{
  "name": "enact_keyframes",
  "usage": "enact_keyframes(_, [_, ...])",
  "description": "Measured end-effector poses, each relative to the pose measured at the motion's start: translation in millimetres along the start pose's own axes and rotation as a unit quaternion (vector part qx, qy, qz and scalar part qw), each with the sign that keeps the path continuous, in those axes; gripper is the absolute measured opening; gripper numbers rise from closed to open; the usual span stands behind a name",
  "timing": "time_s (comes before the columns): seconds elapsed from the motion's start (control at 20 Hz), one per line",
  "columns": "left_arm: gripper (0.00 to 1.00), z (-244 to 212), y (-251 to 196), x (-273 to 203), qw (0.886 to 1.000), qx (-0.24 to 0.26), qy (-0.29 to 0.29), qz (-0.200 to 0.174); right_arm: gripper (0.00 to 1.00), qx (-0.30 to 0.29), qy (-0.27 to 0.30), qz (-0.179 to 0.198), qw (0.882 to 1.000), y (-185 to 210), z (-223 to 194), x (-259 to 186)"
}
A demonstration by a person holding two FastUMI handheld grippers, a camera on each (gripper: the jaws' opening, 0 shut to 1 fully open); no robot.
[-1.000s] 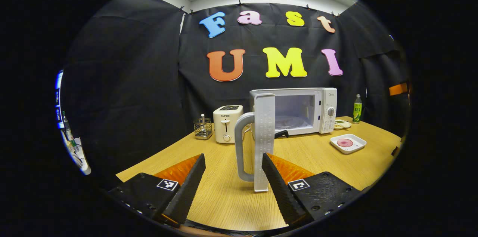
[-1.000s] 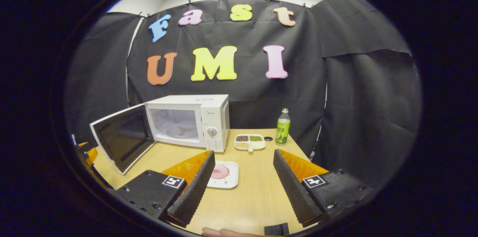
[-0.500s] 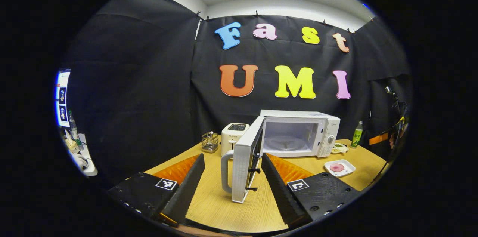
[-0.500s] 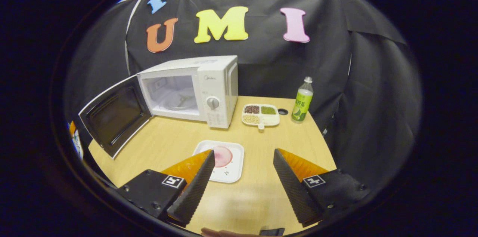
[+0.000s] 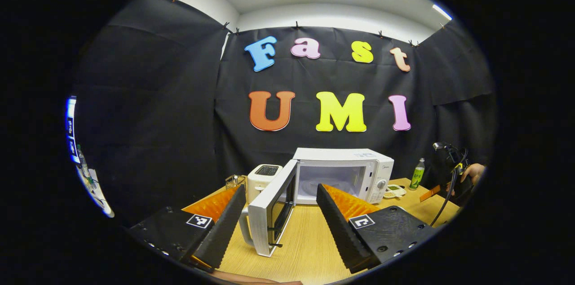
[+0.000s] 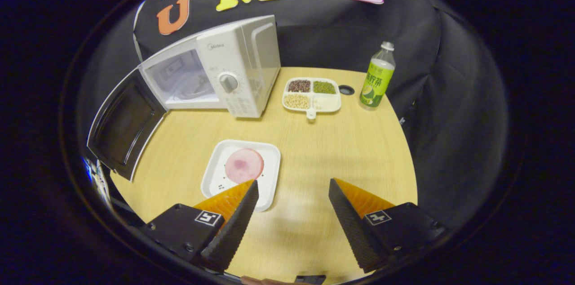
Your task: Open the microwave oven with the left hand, put the food in, and close the microwave oven.
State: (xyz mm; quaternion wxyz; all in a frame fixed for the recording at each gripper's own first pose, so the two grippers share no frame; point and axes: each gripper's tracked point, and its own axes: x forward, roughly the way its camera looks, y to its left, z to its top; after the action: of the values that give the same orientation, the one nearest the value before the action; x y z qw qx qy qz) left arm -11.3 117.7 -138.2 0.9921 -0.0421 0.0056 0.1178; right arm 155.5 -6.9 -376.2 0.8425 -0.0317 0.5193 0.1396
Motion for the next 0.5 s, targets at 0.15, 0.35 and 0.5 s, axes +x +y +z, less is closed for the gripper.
enact_keyframes(0.15, [0.94, 3, -20, 3, 1.000, 0.014, -0.008, -0.017, 0.85, 0.034, 0.055, 0.011, 0.998, -4, -6, 27])
enact_keyframes(0.35, [0.94, -2, -34, 11, 0.999, 0.019, 0.003, -0.028, 0.84, 0.070, 0.122, 0.060, 0.988, 14, -15, 53])
enact_keyframes(0.5, [0.94, -7, -37, 15, 0.999, 0.016, 0.005, -0.034, 0.66, 0.073, 0.152, 0.099, 0.981, 37, -10, 70])
